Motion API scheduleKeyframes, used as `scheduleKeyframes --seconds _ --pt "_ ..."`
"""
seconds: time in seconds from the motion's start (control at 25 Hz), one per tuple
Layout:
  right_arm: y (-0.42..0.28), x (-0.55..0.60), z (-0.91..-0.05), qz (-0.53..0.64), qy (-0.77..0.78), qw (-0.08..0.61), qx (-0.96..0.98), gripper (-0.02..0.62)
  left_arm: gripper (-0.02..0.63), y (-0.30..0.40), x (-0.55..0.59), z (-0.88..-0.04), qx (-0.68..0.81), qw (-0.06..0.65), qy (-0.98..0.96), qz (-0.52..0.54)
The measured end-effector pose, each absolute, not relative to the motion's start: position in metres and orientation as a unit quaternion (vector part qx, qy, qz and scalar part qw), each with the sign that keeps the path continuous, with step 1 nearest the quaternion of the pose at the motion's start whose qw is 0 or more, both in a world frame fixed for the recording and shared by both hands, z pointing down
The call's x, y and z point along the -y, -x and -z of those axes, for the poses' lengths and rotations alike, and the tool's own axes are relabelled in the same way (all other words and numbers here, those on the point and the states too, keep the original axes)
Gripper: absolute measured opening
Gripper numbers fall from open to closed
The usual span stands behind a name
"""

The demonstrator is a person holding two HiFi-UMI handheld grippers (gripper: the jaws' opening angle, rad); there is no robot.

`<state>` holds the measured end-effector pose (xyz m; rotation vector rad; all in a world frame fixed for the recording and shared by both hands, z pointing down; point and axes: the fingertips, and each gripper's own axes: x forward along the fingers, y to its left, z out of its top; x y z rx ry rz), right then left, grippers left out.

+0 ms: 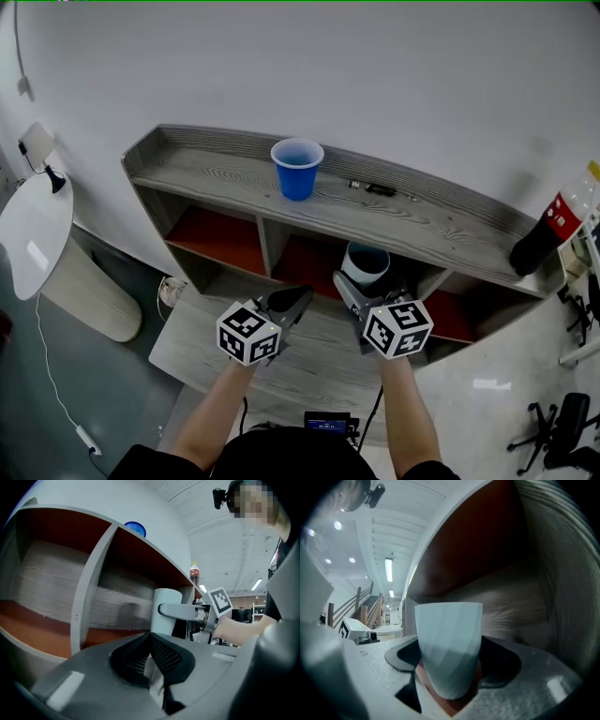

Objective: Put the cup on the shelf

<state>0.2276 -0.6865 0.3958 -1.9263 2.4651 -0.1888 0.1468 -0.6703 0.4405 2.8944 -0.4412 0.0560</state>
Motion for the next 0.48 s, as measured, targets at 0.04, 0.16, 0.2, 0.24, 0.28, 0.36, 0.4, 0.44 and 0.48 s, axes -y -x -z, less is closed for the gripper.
scheduleKeyframes --seconds 0.04,0.16,0.2,0.24,0.28,0.36,0.4,0.44,0.48 --pt "-0.229 0.689 -0.398 0.062 0.617 0.002 -0.784 0.360 0.002 -0.148 0.671 -0.441 0.148 0.107 -0.983 -0.019" --pt "-0.232 0.695 -0.403 0.068 0.625 -0.006 -0.778 0.360 0.002 -0.150 0.673 -0.442 0.143 0.107 -0.984 -0.022" --pt "-0.232 0.696 -0.404 0.069 0.627 -0.011 -0.776 0.360 0.002 -0.150 0.674 -0.442 0.142 0.105 -0.984 -0.024" --pt "-0.231 0.697 -0.405 0.068 0.629 -0.017 -0.775 0.360 0.002 -0.151 0.675 -0.443 0.141 0.104 -0.984 -0.025" --pt "-0.230 0.698 -0.406 0.066 0.630 -0.025 -0.773 0.360 0.002 -0.151 0.675 -0.443 0.141 0.104 -0.984 -0.027" --pt "-0.228 0.700 -0.409 0.061 0.633 -0.039 -0.770 0.360 0.002 -0.151 0.676 -0.445 0.140 0.105 -0.984 -0.028" --pt "-0.228 0.700 -0.410 0.060 0.635 -0.042 -0.769 0.360 0.002 -0.151 0.676 -0.447 0.140 0.106 -0.984 -0.028" --pt "-0.228 0.701 -0.410 0.061 0.637 -0.042 -0.767 0.360 0.002 -0.151 0.675 -0.448 0.139 0.108 -0.984 -0.029" --pt "-0.228 0.702 -0.410 0.062 0.639 -0.040 -0.765 0.360 0.002 -0.151 0.675 -0.449 0.139 0.109 -0.984 -0.029"
